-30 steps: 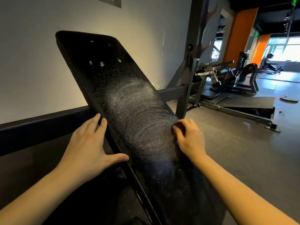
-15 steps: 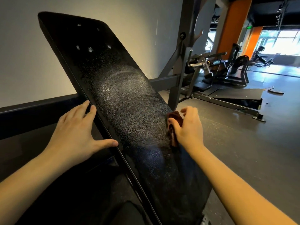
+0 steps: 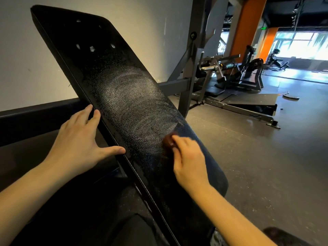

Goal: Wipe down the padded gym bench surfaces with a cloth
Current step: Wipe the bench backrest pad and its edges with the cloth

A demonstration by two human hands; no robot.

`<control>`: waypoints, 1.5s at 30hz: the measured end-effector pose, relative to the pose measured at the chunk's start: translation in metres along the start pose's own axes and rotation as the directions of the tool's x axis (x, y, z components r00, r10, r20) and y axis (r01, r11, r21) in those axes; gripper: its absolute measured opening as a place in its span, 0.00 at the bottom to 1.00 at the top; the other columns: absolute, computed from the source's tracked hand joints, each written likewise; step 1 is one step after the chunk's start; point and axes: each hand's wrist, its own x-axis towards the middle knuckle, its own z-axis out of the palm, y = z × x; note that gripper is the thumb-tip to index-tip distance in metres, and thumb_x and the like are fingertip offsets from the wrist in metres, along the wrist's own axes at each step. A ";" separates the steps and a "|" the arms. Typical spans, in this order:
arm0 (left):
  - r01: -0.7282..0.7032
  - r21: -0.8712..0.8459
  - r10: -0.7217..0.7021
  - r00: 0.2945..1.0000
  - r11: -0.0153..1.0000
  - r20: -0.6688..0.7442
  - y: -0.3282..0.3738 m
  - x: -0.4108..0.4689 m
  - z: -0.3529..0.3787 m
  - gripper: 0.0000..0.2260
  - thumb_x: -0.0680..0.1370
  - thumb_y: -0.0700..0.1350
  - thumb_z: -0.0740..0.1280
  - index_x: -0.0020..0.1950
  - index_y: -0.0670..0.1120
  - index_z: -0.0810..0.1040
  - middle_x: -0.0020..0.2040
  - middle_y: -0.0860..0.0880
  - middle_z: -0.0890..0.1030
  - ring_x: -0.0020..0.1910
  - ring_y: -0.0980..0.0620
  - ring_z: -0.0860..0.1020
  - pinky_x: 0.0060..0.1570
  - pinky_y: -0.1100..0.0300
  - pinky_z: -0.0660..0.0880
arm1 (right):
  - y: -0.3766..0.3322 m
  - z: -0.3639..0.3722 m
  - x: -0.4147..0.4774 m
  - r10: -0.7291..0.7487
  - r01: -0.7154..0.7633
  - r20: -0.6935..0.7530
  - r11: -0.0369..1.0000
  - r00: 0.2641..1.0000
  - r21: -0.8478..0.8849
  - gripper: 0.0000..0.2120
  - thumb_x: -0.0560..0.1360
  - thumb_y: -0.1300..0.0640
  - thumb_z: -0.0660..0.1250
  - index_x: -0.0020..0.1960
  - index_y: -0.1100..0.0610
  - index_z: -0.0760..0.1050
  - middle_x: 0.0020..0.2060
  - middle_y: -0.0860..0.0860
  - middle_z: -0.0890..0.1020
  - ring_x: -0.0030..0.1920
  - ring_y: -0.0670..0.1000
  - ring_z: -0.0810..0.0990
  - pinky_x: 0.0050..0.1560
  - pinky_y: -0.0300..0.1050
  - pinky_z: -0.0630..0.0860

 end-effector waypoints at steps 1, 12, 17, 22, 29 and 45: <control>-0.001 -0.003 0.001 1.000 1.000 -0.001 0.000 0.000 0.000 0.66 0.55 0.86 0.51 0.82 0.42 0.60 0.83 0.42 0.56 0.81 0.41 0.55 0.78 0.41 0.56 | -0.007 -0.004 -0.018 -0.092 0.091 0.025 0.995 0.995 0.026 0.17 0.78 0.58 0.63 0.66 0.59 0.77 0.58 0.55 0.80 0.56 0.58 0.77 0.59 0.52 0.75; 0.022 -0.040 -0.021 0.999 0.999 0.035 0.006 -0.001 -0.006 0.64 0.58 0.83 0.60 0.83 0.43 0.56 0.84 0.44 0.52 0.82 0.44 0.52 0.79 0.44 0.53 | 0.038 0.015 0.056 0.271 -0.273 -0.096 0.962 0.958 -0.002 0.14 0.78 0.60 0.64 0.63 0.60 0.78 0.51 0.59 0.80 0.54 0.63 0.78 0.55 0.52 0.71; 0.021 -0.042 -0.020 0.999 0.999 0.039 0.005 -0.001 -0.006 0.63 0.58 0.81 0.58 0.84 0.44 0.56 0.84 0.46 0.51 0.82 0.45 0.51 0.79 0.45 0.52 | -0.056 0.015 -0.012 -0.362 0.351 0.032 0.920 0.932 0.176 0.19 0.76 0.66 0.66 0.66 0.63 0.77 0.60 0.59 0.80 0.57 0.59 0.78 0.61 0.50 0.75; 0.009 -0.030 -0.008 0.999 1.000 0.041 0.001 0.001 -0.003 0.67 0.55 0.86 0.51 0.83 0.44 0.55 0.84 0.46 0.52 0.82 0.45 0.51 0.79 0.46 0.53 | 0.026 0.012 0.064 -0.227 0.226 0.003 0.970 0.974 -0.092 0.18 0.76 0.61 0.61 0.63 0.59 0.80 0.55 0.58 0.82 0.54 0.61 0.80 0.56 0.53 0.75; -0.010 -0.065 0.011 1.000 0.998 0.021 -0.004 0.001 0.002 0.68 0.54 0.87 0.49 0.84 0.45 0.54 0.84 0.47 0.51 0.82 0.47 0.51 0.79 0.48 0.52 | -0.060 0.033 0.058 -0.174 0.181 -0.065 0.975 0.983 0.129 0.13 0.75 0.65 0.66 0.59 0.60 0.79 0.51 0.57 0.81 0.52 0.60 0.77 0.55 0.53 0.74; -0.050 -0.042 0.049 0.999 0.998 -0.020 -0.017 0.005 0.000 0.65 0.57 0.88 0.49 0.84 0.47 0.55 0.84 0.49 0.53 0.82 0.49 0.53 0.78 0.53 0.50 | -0.093 0.044 0.075 -0.549 0.541 0.014 0.827 0.836 0.151 0.16 0.73 0.64 0.67 0.61 0.61 0.79 0.52 0.58 0.81 0.49 0.61 0.78 0.52 0.53 0.74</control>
